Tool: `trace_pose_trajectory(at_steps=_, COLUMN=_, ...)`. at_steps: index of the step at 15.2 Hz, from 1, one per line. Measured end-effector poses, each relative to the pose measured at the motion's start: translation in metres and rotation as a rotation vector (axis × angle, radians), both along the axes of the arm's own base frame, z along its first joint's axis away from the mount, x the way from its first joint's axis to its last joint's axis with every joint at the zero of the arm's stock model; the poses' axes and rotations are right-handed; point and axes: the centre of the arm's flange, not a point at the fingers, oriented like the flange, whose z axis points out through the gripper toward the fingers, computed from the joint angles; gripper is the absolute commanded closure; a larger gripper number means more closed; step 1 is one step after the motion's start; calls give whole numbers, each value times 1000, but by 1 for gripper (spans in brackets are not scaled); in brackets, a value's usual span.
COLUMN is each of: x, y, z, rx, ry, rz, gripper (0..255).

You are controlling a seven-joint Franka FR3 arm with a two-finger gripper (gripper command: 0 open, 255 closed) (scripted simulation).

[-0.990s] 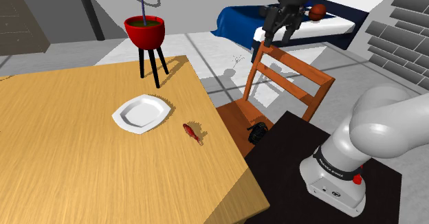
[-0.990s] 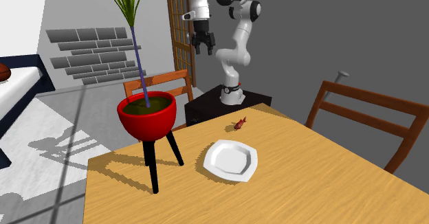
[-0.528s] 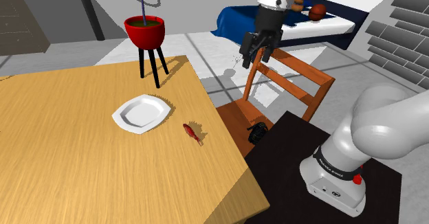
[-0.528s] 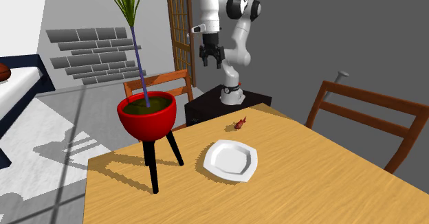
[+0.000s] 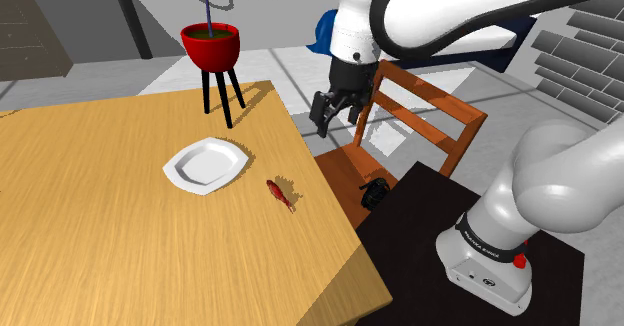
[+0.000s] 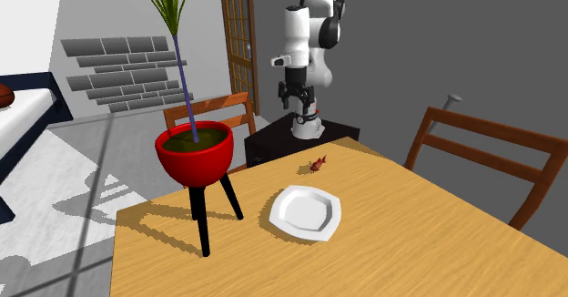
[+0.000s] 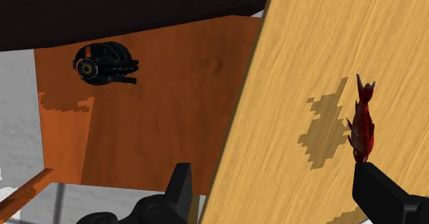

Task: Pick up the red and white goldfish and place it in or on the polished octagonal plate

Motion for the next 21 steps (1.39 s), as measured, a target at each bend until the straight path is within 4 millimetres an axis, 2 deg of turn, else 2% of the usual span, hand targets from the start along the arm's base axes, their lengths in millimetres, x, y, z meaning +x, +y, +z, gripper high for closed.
trace_pose_trajectory(at_steps=13, x=37, y=132, z=-108, rx=-58, ry=-23, rz=35, gripper=0)
trace_pose_trajectory(at_steps=16, x=39, y=142, z=-125, rx=-62, ry=-25, rz=37, gripper=0)
trace_pose_trajectory(at_steps=21, x=41, y=144, z=-154, rx=-62, ry=-26, rz=37, gripper=0)
